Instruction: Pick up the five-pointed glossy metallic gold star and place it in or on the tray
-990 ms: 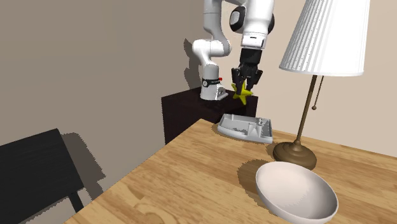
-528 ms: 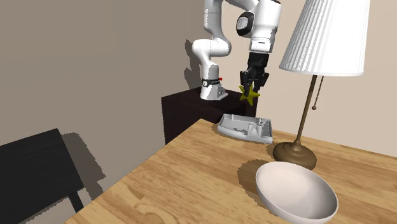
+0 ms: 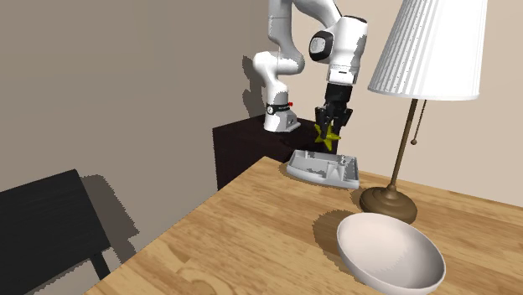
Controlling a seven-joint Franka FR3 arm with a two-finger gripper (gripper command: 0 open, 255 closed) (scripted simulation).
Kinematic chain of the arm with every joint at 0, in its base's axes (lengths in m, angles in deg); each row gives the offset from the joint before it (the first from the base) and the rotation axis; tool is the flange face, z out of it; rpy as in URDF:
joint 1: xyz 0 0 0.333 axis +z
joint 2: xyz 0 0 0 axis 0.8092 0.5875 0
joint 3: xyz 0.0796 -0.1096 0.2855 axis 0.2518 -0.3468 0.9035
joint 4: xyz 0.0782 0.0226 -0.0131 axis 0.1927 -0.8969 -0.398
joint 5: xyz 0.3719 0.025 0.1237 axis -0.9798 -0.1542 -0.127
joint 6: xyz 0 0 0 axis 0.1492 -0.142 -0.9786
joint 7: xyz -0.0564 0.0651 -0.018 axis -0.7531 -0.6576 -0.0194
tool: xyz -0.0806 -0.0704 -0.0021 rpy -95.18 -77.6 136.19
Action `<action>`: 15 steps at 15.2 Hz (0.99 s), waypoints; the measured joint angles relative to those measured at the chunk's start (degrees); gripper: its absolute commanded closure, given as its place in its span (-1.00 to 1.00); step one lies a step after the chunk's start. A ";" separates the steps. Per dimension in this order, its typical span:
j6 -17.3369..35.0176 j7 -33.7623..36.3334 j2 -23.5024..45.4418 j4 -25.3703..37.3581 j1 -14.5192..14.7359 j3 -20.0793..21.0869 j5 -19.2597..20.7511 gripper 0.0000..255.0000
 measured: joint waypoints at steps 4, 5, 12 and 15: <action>1.93 1.61 1.94 -0.40 0.15 -0.39 2.04 1.00; 2.02 1.68 2.01 -0.42 0.16 -0.41 2.13 1.00; 2.08 1.75 2.09 -0.41 0.18 -0.43 2.22 -1.00; 2.08 1.75 2.09 -0.41 0.18 -0.43 2.22 -1.00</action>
